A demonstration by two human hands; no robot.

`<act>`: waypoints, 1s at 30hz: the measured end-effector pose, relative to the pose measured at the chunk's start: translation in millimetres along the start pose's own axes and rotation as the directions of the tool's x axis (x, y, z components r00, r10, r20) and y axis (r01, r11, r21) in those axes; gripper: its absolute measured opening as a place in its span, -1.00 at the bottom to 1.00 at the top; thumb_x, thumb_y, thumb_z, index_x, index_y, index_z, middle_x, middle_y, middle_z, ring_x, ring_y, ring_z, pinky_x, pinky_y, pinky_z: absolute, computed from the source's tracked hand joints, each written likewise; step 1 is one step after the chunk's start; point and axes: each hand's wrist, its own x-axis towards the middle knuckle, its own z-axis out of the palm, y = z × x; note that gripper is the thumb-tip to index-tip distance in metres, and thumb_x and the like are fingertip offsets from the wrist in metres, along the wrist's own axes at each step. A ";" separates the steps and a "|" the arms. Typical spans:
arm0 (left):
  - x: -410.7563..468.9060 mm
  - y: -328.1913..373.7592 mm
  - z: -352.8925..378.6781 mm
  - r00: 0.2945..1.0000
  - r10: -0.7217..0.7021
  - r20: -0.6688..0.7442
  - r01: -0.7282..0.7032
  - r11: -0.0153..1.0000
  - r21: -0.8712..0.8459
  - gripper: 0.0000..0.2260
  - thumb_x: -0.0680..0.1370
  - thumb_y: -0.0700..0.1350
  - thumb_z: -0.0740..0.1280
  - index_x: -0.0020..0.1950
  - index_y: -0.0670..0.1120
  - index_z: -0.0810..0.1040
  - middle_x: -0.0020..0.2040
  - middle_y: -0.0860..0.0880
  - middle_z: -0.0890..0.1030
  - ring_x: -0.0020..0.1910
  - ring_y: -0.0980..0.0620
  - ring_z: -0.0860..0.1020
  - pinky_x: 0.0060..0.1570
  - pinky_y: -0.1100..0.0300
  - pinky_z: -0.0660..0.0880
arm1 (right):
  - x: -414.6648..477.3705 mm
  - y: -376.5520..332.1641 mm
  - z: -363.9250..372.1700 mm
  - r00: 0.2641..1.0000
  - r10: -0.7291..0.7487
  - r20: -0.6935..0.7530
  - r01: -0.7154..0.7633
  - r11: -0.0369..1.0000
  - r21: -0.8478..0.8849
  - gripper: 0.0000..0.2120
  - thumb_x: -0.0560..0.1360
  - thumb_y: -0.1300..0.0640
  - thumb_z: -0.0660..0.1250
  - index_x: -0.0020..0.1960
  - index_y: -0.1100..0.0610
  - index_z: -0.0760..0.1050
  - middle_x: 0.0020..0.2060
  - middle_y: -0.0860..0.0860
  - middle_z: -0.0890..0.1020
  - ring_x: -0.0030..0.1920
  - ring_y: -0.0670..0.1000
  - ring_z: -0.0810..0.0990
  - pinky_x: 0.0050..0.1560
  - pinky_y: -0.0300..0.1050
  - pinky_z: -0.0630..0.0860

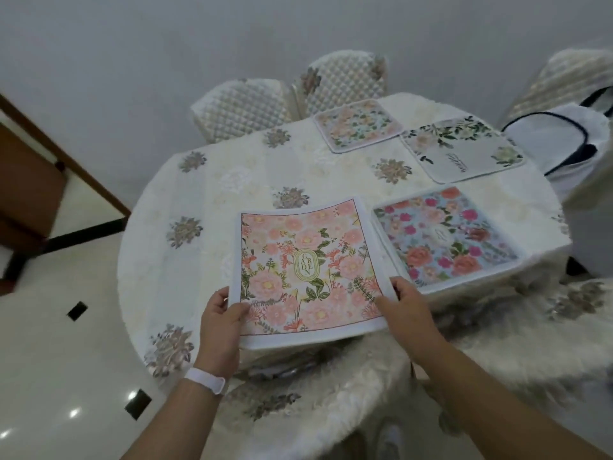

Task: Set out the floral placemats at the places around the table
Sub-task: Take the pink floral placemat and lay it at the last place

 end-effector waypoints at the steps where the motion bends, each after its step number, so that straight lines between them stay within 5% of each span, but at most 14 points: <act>1: -3.5 -2.6 -5.2 0.999 -0.008 -0.038 0.008 1.000 -0.004 -0.82 0.50 -0.36 0.31 0.03 -0.13 0.54 -0.14 -0.13 0.56 -0.18 -0.13 0.50 -0.21 0.00 0.49 | 6.1 -0.2 4.2 0.999 -0.007 0.035 0.008 1.000 -0.019 -0.86 0.53 0.26 0.29 -0.03 0.04 0.51 -0.13 0.00 0.64 -0.12 0.03 0.63 -0.21 -0.10 0.58; 5: -11.7 -10.2 -32.5 0.985 -0.057 -0.164 0.057 0.998 -0.003 -0.78 0.49 -0.37 0.32 0.04 -0.10 0.55 -0.01 -0.21 0.62 -0.06 -0.25 0.58 0.01 -0.21 0.55 | 21.6 -4.9 35.0 0.979 -0.027 0.200 0.047 0.994 -0.098 -0.88 0.54 0.22 0.28 0.03 0.04 0.50 -0.11 -0.03 0.64 -0.12 -0.01 0.62 -0.19 -0.10 0.57; 9: -8.1 -18.5 -58.7 0.965 -0.093 -0.245 0.088 0.996 -0.031 -0.76 0.50 -0.42 0.29 0.12 -0.19 0.53 -0.07 -0.12 0.62 -0.15 -0.16 0.59 -0.22 0.06 0.56 | 31.2 -7.6 69.2 0.956 -0.039 0.292 0.083 0.986 -0.141 -0.88 0.56 0.23 0.27 0.04 0.04 0.48 -0.11 -0.08 0.61 -0.15 -0.09 0.57 -0.31 -0.20 0.43; 11: 3.3 -24.9 -69.2 0.963 -0.112 -0.245 0.107 0.994 -0.034 -0.76 0.50 -0.40 0.30 0.08 -0.13 0.55 -0.03 -0.12 0.65 -0.11 -0.15 0.62 -0.17 0.05 0.58 | 36.6 -6.9 82.7 0.951 -0.032 0.307 0.086 0.983 -0.164 -0.87 0.56 0.23 0.27 0.07 0.05 0.48 -0.11 -0.08 0.60 -0.15 -0.11 0.56 -0.32 -0.23 0.40; 15: 34.6 -37.3 -75.8 0.963 -0.144 -0.229 0.147 0.989 -0.005 -0.76 0.50 -0.36 0.35 0.12 -0.12 0.54 0.03 -0.17 0.64 -0.01 -0.22 0.62 0.04 -0.15 0.59 | 52.4 -0.7 101.3 0.963 -0.018 0.268 0.070 0.980 -0.188 -0.89 0.57 0.22 0.27 0.07 0.09 0.48 -0.14 -0.10 0.59 -0.17 -0.12 0.54 -0.32 -0.24 0.40; 20: 77.2 -49.9 -66.7 0.973 -0.181 -0.141 0.190 0.980 0.058 -0.78 0.51 -0.38 0.32 0.08 -0.12 0.49 -0.12 -0.11 0.58 -0.18 -0.09 0.55 -0.13 0.04 0.55 | 75.6 19.5 124.5 0.978 0.033 0.207 0.046 0.929 -0.368 -0.96 0.57 0.15 0.27 -0.05 0.10 0.43 -0.19 -0.05 0.54 -0.23 -0.07 0.50 -0.33 -0.16 0.41; 25: 110.2 -71.6 -63.1 0.963 -0.261 -0.060 0.266 0.957 0.113 -0.77 0.51 -0.35 0.33 0.07 -0.06 0.50 -0.03 -0.19 0.59 -0.10 -0.17 0.56 -0.03 -0.08 0.56 | 90.3 39.8 139.7 0.990 0.039 0.134 0.030 0.877 -0.480 -0.87 0.56 0.18 0.26 -0.15 0.13 0.35 -0.22 0.02 0.48 -0.30 -0.11 0.41 -0.40 -0.22 0.27; 30: 121.8 -88.5 -68.1 0.954 -0.295 -0.046 0.298 0.939 0.170 -0.79 0.51 -0.31 0.34 0.11 -0.10 0.51 0.03 -0.19 0.61 -0.03 -0.21 0.60 0.00 -0.10 0.59 | 99.7 49.1 142.5 0.988 0.074 0.139 0.016 0.830 -0.557 -0.86 0.55 0.12 0.27 -0.13 0.11 0.33 -0.19 0.02 0.47 -0.20 0.03 0.47 -0.32 -0.13 0.33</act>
